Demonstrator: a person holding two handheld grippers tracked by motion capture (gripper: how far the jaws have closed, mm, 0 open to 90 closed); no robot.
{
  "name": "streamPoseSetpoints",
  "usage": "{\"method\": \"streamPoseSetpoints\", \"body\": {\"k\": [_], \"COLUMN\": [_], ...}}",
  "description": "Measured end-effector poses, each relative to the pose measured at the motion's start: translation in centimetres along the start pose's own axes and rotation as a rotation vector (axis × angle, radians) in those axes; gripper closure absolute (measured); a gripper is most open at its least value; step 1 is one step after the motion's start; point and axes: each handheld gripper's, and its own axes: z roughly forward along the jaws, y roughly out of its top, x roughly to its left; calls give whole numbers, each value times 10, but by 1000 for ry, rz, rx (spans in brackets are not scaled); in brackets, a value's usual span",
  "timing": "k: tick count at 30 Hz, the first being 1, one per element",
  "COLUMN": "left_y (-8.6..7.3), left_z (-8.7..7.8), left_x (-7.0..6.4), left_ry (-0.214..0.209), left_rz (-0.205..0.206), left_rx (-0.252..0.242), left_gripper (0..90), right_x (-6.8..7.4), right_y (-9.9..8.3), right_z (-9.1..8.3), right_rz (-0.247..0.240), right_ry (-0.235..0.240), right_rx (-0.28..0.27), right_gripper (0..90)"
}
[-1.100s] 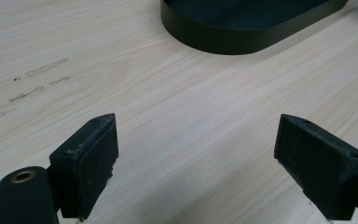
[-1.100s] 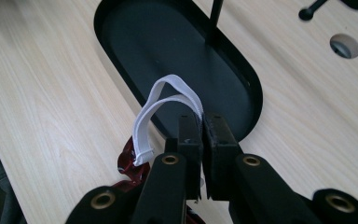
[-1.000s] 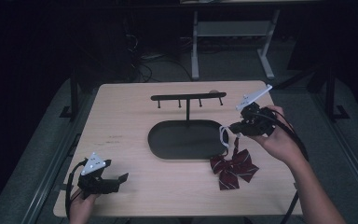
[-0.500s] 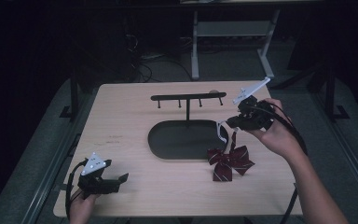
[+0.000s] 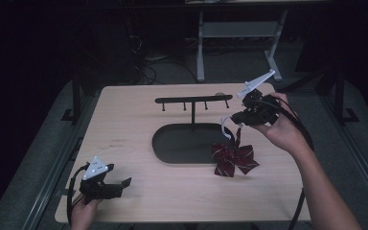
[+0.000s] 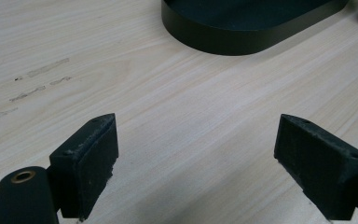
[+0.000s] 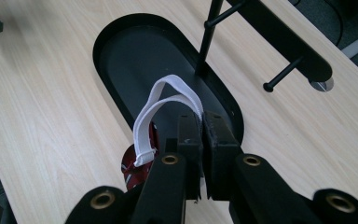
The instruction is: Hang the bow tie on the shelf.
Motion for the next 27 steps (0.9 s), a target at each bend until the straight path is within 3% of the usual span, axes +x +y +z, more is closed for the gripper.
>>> {"method": "streamPoseSetpoints", "body": {"k": [27], "left_y": [1], "left_z": [2], "left_x": [-1], "left_ry": [-8], "left_rz": [11], "left_rx": [9], "left_gripper": [135], "right_x": [-23], "right_y": [22], "right_z": [3], "right_rz": [29], "right_ry": [0], "right_rx": [-7], "right_gripper": [857]}}
